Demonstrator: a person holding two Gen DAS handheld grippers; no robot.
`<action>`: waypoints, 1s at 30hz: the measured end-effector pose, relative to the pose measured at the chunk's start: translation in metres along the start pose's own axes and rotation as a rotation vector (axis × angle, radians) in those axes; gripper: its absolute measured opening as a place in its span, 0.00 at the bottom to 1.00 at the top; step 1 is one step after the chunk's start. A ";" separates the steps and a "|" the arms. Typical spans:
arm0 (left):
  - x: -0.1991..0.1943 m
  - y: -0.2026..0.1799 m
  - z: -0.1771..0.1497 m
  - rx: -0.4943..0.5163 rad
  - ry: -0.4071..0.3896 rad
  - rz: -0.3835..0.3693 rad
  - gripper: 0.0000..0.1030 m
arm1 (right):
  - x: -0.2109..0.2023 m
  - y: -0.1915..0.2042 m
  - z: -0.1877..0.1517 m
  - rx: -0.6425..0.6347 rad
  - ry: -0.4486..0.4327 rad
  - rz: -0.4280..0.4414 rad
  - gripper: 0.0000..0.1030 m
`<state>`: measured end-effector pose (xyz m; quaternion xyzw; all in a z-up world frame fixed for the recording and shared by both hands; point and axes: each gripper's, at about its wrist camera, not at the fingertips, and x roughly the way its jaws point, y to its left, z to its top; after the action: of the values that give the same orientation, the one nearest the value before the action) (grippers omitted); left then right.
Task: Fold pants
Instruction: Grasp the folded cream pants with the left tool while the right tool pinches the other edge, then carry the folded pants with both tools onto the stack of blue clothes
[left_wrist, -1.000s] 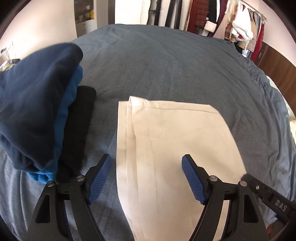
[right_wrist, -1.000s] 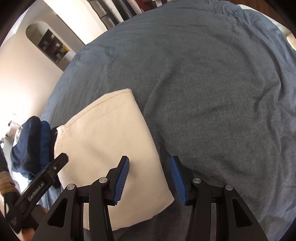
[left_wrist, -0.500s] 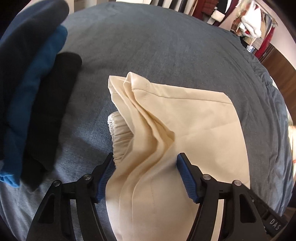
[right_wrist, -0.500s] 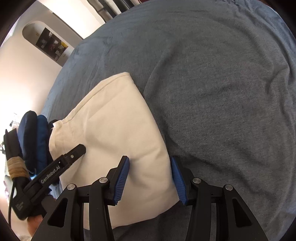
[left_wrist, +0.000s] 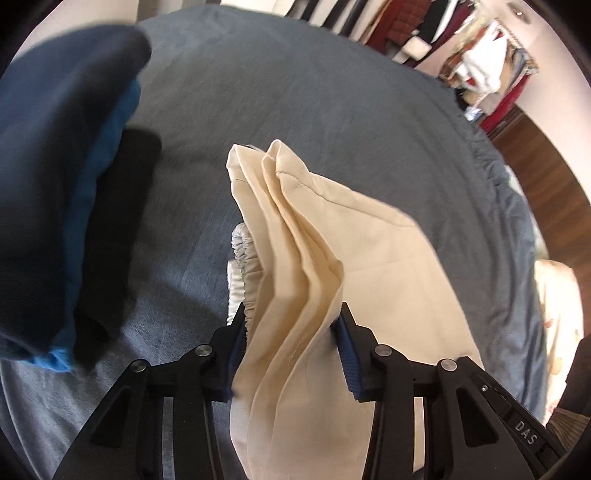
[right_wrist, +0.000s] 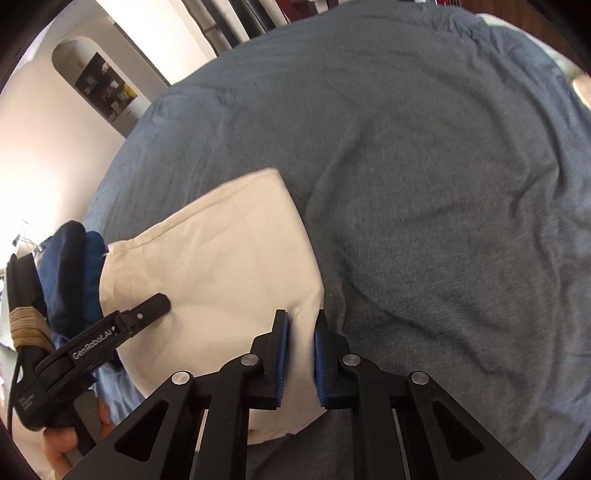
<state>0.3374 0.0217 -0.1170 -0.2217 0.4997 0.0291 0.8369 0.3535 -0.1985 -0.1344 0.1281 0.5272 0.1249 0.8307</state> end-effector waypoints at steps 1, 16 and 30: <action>-0.006 -0.002 0.002 0.014 -0.011 -0.010 0.41 | -0.005 0.001 0.000 0.000 -0.009 0.002 0.12; -0.150 0.012 0.050 0.147 -0.216 -0.129 0.41 | -0.116 0.070 0.006 -0.089 -0.226 0.052 0.10; -0.245 0.107 0.113 0.212 -0.364 -0.023 0.41 | -0.132 0.202 0.020 -0.253 -0.368 0.216 0.09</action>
<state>0.2788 0.2054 0.1000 -0.1289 0.3378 0.0064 0.9323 0.3025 -0.0563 0.0543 0.0991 0.3307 0.2525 0.9039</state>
